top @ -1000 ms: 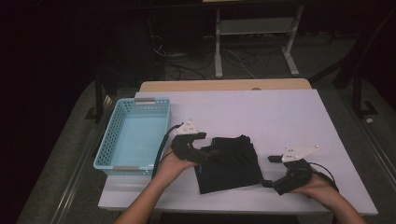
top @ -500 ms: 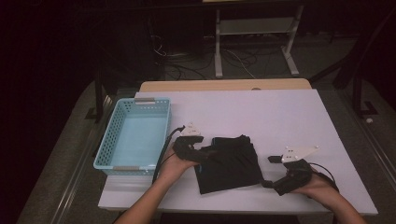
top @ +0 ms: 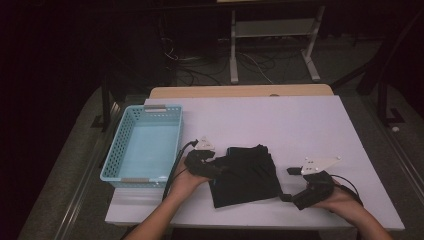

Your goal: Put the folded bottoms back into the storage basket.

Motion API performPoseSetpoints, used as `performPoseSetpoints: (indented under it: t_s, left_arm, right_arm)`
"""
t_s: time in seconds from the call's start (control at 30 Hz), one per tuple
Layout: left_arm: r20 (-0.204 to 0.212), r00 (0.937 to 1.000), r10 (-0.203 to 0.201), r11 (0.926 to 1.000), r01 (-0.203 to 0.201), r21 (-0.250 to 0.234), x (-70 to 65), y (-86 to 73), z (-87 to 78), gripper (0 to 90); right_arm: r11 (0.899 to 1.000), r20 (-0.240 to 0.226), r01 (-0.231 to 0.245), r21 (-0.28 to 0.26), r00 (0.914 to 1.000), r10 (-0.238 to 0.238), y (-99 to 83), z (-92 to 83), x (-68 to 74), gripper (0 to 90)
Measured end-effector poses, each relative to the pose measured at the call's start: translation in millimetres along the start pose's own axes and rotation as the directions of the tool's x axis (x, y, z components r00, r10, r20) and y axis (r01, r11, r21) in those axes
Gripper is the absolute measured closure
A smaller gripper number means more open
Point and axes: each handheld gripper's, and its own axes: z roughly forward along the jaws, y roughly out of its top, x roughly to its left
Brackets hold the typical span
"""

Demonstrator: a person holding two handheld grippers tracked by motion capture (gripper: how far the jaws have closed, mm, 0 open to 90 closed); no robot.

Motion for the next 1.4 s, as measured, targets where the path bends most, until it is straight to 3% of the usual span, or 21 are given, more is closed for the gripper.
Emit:
performPoseSetpoints:
  t_s: [0.23,0.5,0.73,0.87,1.13,1.3,1.4]
  left_arm:
    - [-0.044,0.9990,-0.004,0.9988,0.007,0.049,-0.6,-1.8,3.7,22.0]
    - [-0.062,0.9981,0.002,0.9987,0.001,0.051,-3.4,-3.0,3.5,26.6]
    - [-0.022,0.9997,0.000,0.9984,0.002,0.056,-5.8,-2.4,1.5,45.8]
    - [-0.004,0.9999,-0.010,0.9983,0.010,0.057,-4.6,-2.2,0.9,52.5]
    - [0.064,0.9970,-0.043,0.9969,0.039,0.068,-4.0,-1.5,1.7,71.5]
    - [0.076,0.9958,-0.050,0.9959,0.044,0.079,-4.0,-0.1,2.2,75.8]
    - [0.075,0.9961,-0.046,0.9956,0.040,0.084,-3.9,0.5,2.1,76.1]
  right_arm:
    - [1.000,0.001,0.000,0.003,1.0000,0.000,-0.2,0.1,0.1,6.3]
    - [1.000,0.001,0.001,0.003,1.0000,-0.001,-0.2,0.3,-0.1,6.4]
    - [1.000,-0.004,0.002,0.009,1.0000,-0.002,0.0,1.6,0.7,6.6]
    - [1.000,-0.005,0.003,0.010,1.0000,-0.003,0.0,1.9,0.8,6.7]
    - [1.000,-0.009,0.003,0.010,1.0000,-0.003,0.0,2.0,1.0,6.7]
    - [1.000,-0.007,-0.001,0.012,1.0000,0.001,-0.3,1.6,0.6,7.0]
    - [1.000,-0.014,0.000,0.011,0.9999,0.000,-0.5,-0.3,0.4,13.0]
